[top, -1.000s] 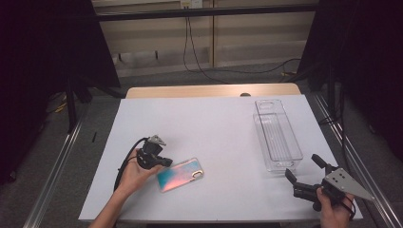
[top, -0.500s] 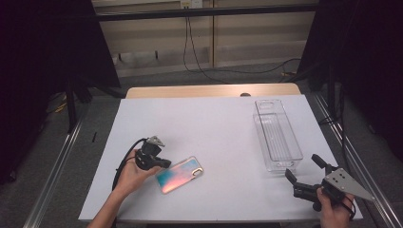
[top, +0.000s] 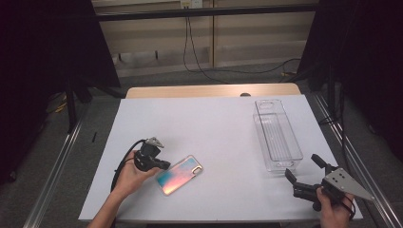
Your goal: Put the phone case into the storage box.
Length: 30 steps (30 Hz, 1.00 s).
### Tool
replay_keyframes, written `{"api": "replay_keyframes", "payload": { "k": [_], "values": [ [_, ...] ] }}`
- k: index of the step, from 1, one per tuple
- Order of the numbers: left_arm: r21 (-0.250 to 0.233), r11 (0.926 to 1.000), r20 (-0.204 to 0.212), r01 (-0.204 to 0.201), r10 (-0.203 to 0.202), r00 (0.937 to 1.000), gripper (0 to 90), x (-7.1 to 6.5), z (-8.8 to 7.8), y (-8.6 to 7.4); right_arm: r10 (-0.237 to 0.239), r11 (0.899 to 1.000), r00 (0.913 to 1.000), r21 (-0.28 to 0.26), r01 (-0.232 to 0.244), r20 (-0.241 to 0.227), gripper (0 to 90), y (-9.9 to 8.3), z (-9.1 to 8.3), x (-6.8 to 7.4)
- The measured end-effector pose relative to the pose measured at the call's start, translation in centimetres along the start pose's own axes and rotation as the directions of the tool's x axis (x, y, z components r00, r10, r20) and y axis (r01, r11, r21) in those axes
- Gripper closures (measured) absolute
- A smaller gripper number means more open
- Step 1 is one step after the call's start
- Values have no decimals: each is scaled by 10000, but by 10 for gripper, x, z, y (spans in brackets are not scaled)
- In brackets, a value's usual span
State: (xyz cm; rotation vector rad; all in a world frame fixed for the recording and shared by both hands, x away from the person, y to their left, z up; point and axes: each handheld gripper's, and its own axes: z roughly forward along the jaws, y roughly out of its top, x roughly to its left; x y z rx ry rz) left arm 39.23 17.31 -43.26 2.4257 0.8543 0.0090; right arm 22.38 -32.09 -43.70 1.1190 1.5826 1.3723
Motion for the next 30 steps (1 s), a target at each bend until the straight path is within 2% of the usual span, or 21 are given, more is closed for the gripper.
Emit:
{"api": "replay_keyframes", "payload": {
  "k": [5, 8, 10, 14, 20, 22, 24, 27, 30],
  "values": [
    [-72, 9999, 49, 95, -94, 9999, 900, 0, 0, 0, 11, 10000, 10000, 7, -11, 33, 0, 0, 0, -1],
    [-125, 9999, -17, -6, 6, 10000, 892, 1, -1, -1, 8, 10000, 10000, -1, -8, 4, 0, 0, 0, 0],
    [-291, 9996, -102, 13, -16, 9999, 844, 2, -2, -1, 5, 10000, 10000, -10, -5, 13, 0, 0, 0, 0],
    [-897, 9959, -221, 114, -135, 9997, 822, 2, -6, -1, 5, 10000, 10000, -12, -5, 19, 0, 0, 0, 0],
    [-1785, 9839, -562, -9, -93, 9984, 665, 2, -16, -2, 5, 10000, 10000, -30, -5, 16, 0, 0, 0, 0],
    [-1972, 9804, -644, 16, -146, 9978, 582, 3, -18, -2, 3, 10000, 10000, -31, -3, 24, 0, 0, 0, -1],
    [-2082, 9780, -686, -117, -27, 9976, 531, 3, -19, -3, 4, 10000, 10000, -26, -4, 22, 0, 0, 0, 0],
    [-2242, 9746, -663, 5, -157, 9977, 421, 2, -19, -2, 11, 10000, 10000, -9, -11, 8, 0, 0, 1, 0],
    [-2332, 9724, -876, -102, -106, 9961, 306, 2, -19, -1, 5, 10000, 10000, -9, -5, 11, 0, 0, 1, 0]
  ]
}}
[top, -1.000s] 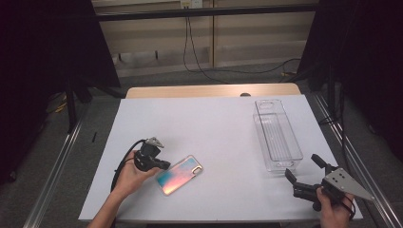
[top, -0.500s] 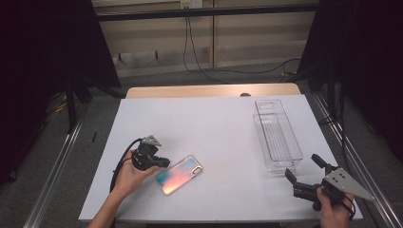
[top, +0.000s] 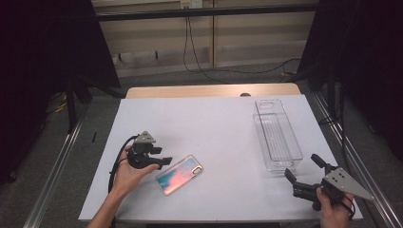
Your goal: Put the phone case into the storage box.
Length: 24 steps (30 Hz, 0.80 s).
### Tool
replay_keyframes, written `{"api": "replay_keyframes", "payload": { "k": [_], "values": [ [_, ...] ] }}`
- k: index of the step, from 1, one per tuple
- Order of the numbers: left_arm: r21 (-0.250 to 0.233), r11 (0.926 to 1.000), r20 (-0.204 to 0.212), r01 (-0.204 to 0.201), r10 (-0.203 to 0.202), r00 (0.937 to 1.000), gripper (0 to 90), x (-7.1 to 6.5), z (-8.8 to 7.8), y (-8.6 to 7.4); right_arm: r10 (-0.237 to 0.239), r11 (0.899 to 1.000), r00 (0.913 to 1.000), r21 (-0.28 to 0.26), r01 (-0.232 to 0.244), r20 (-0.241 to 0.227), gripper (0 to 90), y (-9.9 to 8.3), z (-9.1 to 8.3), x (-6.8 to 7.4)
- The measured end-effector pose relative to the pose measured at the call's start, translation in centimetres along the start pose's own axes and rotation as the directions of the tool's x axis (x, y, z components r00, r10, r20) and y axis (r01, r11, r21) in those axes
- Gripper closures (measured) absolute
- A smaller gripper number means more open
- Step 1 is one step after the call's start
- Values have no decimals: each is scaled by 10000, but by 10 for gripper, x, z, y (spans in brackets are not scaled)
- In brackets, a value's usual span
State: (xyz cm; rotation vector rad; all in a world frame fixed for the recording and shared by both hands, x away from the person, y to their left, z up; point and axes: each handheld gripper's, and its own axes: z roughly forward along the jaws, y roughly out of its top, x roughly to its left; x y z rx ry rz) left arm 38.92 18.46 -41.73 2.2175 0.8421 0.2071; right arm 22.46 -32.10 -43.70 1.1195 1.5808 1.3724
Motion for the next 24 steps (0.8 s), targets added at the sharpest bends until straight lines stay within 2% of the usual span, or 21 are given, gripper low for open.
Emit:
{"api": "replay_keyframes", "payload": {
  "k": [4, 8, 10, 12, 17, 19, 24],
  "values": [
    [-478, 9987, -186, -173, 164, 9997, 160, -2, -2, 3, 6, 10000, 10000, -5, -6, -12, 0, 0, 0, 0],
    [-868, 9961, 297, 168, -143, 9995, 87, -5, -8, 4, 17, 10000, 10000, -17, -17, -26, 0, 0, 1, 0],
    [-882, 9959, 319, 196, -168, 9993, 61, -8, -11, 4, 6, 10000, 10000, -11, -6, -56, 0, 0, 1, 0],
    [-941, 9950, 320, 341, -312, 9990, 53, -11, -14, 3, -16, 10000, 10000, -23, 16, -51, 0, 0, 1, 0],
    [-970, 9953, 612, 39, 21, 9981, 37, -22, -15, 3, -2, 10000, 10000, -34, 2, -53, 0, 0, 0, 0],
    [-909, 9958, 558, -94, 145, 9983, 43, -26, -14, 3, -2, 10000, 10000, -27, 2, -54, 0, 0, 1, 0],
    [-738, 9971, 773, -182, 239, 9967, 45, -28, -10, 2, 9, 10000, 10000, -21, -9, -44, 0, 0, 0, 0]
  ]
}}
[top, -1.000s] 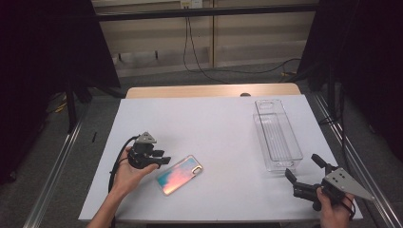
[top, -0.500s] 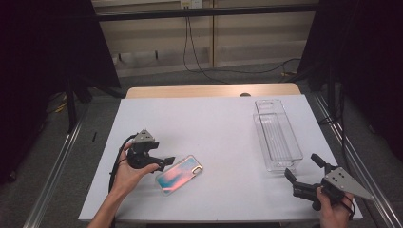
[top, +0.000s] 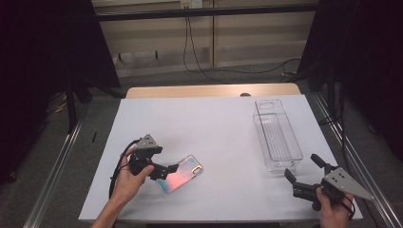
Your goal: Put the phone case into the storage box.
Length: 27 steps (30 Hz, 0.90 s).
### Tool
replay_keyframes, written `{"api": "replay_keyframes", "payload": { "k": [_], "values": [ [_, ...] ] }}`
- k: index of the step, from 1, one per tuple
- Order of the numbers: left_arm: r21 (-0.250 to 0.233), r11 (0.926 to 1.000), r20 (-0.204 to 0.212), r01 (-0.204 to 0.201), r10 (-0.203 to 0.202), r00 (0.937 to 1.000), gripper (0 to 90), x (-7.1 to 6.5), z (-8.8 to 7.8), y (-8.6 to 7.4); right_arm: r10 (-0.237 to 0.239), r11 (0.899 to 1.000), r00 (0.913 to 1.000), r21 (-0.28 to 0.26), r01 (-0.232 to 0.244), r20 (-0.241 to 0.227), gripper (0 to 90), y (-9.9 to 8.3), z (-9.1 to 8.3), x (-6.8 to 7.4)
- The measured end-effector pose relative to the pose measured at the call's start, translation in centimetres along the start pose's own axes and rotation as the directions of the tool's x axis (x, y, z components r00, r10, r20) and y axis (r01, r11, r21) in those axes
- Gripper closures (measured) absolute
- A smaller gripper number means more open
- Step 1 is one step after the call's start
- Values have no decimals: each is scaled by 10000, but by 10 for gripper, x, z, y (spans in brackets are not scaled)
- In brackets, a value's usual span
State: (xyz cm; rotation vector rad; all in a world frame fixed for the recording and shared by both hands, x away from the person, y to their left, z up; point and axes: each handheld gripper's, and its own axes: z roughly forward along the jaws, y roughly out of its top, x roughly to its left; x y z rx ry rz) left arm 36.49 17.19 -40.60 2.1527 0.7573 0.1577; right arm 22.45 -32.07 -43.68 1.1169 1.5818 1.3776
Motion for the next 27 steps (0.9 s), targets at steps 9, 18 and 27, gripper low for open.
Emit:
{"api": "replay_keyframes", "payload": {
  "k": [9, 18, 27],
  "values": [
    [592, 9959, 192, -687, 677, 9975, 46, -9, 15, 1, 9, 10000, 10000, 7, -9, -2, 0, 0, 0, 0],
    [775, 9956, 334, -525, 501, 9982, 47, -11, 20, 4, -11, 10000, 10000, 9, 11, -17, 0, 0, 0, 0],
    [1490, 9853, 419, -833, 779, 9961, 54, -15, 28, 4, -32, 10000, 10000, 42, 32, -51, 0, 0, 1, 1]
  ]
}}
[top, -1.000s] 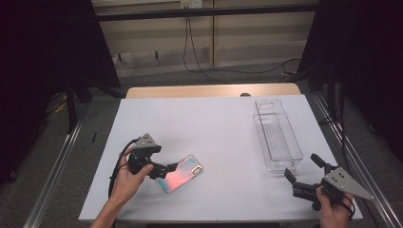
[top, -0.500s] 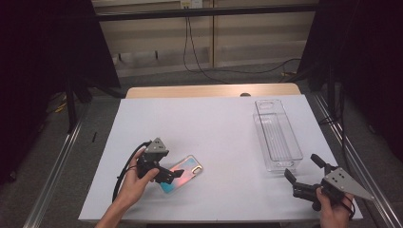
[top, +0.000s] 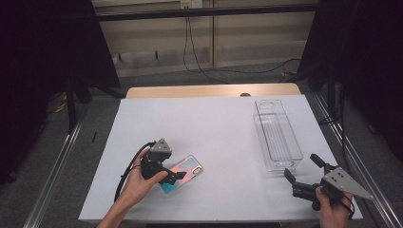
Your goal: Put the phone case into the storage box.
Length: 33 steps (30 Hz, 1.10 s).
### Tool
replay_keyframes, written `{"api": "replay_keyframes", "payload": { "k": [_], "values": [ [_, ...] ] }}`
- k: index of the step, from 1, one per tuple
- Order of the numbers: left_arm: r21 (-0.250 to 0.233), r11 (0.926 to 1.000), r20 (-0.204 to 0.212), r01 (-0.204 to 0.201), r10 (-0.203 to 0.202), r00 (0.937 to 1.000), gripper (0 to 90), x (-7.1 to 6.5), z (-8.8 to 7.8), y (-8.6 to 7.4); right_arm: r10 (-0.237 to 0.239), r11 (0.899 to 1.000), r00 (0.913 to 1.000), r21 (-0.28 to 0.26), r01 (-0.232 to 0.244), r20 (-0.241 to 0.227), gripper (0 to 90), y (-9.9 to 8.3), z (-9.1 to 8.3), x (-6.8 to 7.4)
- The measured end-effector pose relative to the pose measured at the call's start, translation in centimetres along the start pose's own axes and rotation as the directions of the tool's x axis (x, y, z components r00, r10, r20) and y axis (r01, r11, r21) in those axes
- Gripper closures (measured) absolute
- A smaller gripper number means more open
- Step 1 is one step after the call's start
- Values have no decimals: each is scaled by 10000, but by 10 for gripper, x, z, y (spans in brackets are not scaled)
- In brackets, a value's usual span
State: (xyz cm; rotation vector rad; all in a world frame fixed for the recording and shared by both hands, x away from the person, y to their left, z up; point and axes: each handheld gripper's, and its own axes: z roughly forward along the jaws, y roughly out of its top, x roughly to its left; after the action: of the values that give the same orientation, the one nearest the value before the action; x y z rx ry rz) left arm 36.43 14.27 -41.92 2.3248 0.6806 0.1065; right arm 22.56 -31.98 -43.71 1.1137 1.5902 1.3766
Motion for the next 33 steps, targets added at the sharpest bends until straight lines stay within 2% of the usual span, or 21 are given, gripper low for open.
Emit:
{"api": "replay_keyframes", "payload": {
  "k": [3, 7, 10, 12, 13, 15, 18, 19, 21, 23, 24, 25, 26, 27, 29, 30, 31, 33],
  "values": [
    [242, 9996, 156, -107, 104, 9998, 49, -1, 4, 1, -2, 10000, 10000, 2, 2, -3, 0, 0, 0, 0],
    [687, 9974, 127, -219, 211, 9997, 46, 1, 8, 0, -6, 10000, 10000, 14, 6, -3, 0, 0, 0, 0],
    [972, 9952, 213, -54, 34, 9998, 44, 0, 13, 0, -23, 10000, 10000, 20, 23, -24, 0, 0, 0, 0],
    [1333, 9909, 214, -201, 174, 9996, 71, 1, 15, 0, -25, 10000, 10000, 21, 25, -15, 0, 0, 0, 0],
    [1322, 9912, 252, -64, 31, 9997, 78, 1, 16, 0, -22, 10000, 10000, 23, 22, -23, 0, 0, 0, 0],
    [1583, 9873, 341, -131, 78, 9994, 77, 2, 18, 0, -28, 10000, 10000, 20, 28, -21, 0, 0, 0, 0],
    [1869, 9822, 230, -205, 165, 9996, 77, 0, 22, 1, -17, 10000, 10000, 21, 17, -18, 0, 0, 0, 0],
    [1905, 9816, 203, -98, 61, 9998, 77, 0, 23, 1, -19, 10000, 10000, 19, 19, -25, 0, 0, 0, 0],
    [2084, 9774, 126, -362, 343, 9993, 77, -1, 24, 2, -32, 10000, 10000, 15, 32, -30, 0, 0, 0, 0],
    [2066, 9783, 15, -169, 170, 9999, 77, -3, 25, 3, -30, 10000, 10000, 18, 30, -34, 0, 0, 0, 0],
    [2208, 9749, 35, -282, 281, 9996, 79, -2, 25, 3, -15, 10000, 10000, 23, 15, -25, 0, 0, 0, 0],
    [2239, 9741, 7, -313, 319, 9995, 81, -3, 25, 3, -17, 10000, 10000, 19, 17, -23, 0, 0, 0, 0],
    [2067, 9783, -103, -99, 123, 9999, 85, -5, 26, 3, -20, 10000, 10000, 21, 20, -29, 0, 0, 0, 0],
    [2356, 9706, -21, -494, 513, 9987, 83, -3, 25, 3, -33, 10000, 10000, 16, 33, -34, 0, 0, 0, 0],
    [2183, 9756, -183, -247, 294, 9994, 88, -6, 27, 3, -31, 10000, 10000, 11, 31, -28, 0, 0, 0, 0],
    [2202, 9749, -214, -329, 386, 9990, 88, -7, 27, 3, -33, 10000, 10000, 15, 33, -24, 0, 0, 0, 0],
    [2469, 9665, -214, -707, 784, 9967, 88, -7, 27, 3, -31, 10000, 10000, 12, 31, -21, 0, 0, 0, 0],
    [2500, 9657, -328, -701, 808, 9962, 83, -9, 28, 3, -35, 10000, 10000, 17, 35, -46, 0, 0, 0, 0]
  ]
}}
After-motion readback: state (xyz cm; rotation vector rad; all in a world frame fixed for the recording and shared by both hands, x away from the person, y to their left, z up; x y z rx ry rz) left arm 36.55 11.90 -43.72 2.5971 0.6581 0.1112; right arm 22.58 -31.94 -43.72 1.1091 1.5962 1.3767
